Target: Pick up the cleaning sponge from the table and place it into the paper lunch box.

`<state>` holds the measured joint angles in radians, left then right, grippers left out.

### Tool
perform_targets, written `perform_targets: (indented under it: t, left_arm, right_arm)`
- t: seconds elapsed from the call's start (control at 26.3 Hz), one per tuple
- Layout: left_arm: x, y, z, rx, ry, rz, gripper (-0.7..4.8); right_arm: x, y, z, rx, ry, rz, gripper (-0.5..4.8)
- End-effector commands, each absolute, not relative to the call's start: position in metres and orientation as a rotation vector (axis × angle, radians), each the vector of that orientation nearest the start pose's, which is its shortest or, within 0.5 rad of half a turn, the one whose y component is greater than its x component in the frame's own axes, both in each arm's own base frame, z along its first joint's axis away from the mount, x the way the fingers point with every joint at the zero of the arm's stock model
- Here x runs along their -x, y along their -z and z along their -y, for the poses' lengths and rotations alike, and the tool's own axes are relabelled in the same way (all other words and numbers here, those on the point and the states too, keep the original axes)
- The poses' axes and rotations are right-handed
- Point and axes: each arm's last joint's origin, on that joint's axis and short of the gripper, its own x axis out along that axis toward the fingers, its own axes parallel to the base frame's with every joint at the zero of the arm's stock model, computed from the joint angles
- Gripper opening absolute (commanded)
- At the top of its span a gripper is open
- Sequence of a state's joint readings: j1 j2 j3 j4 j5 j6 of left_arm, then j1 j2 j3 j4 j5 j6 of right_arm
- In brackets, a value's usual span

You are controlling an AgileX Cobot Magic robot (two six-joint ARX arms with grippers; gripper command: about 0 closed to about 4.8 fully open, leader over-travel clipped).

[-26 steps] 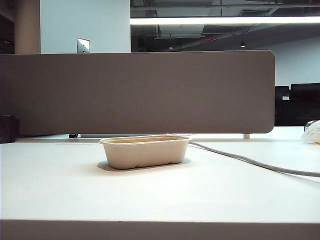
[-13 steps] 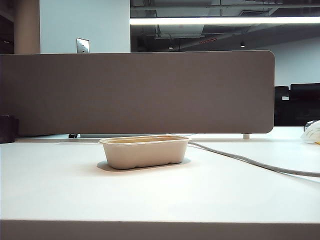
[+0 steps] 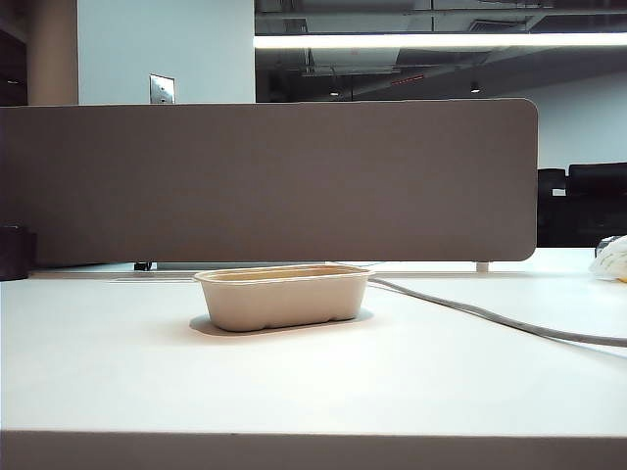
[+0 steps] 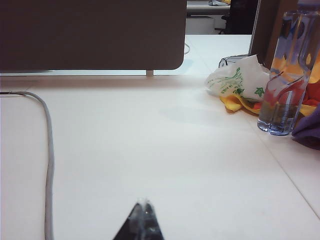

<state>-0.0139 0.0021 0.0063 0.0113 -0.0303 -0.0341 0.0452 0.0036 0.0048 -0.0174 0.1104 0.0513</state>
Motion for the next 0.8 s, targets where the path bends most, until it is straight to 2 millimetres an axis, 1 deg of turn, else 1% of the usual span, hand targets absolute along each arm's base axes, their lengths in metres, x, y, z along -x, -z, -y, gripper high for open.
perform_targets:
  t: [0.04,0.8]
  left_arm:
    - [-0.0973,-0.1682,0.0003,0.027,-0.02,0.03,-0.01]
    - [-0.0974,-0.1673,0.0002,0.027,-0.021,0.021,-0.01]
  right_arm:
    - [-0.0975,-0.1648,-0.0012,-0.052,0.065,0.0,-0.05]
    - [-0.0975,-0.1649,-0.0012,-0.052,0.065,0.0,-0.05]
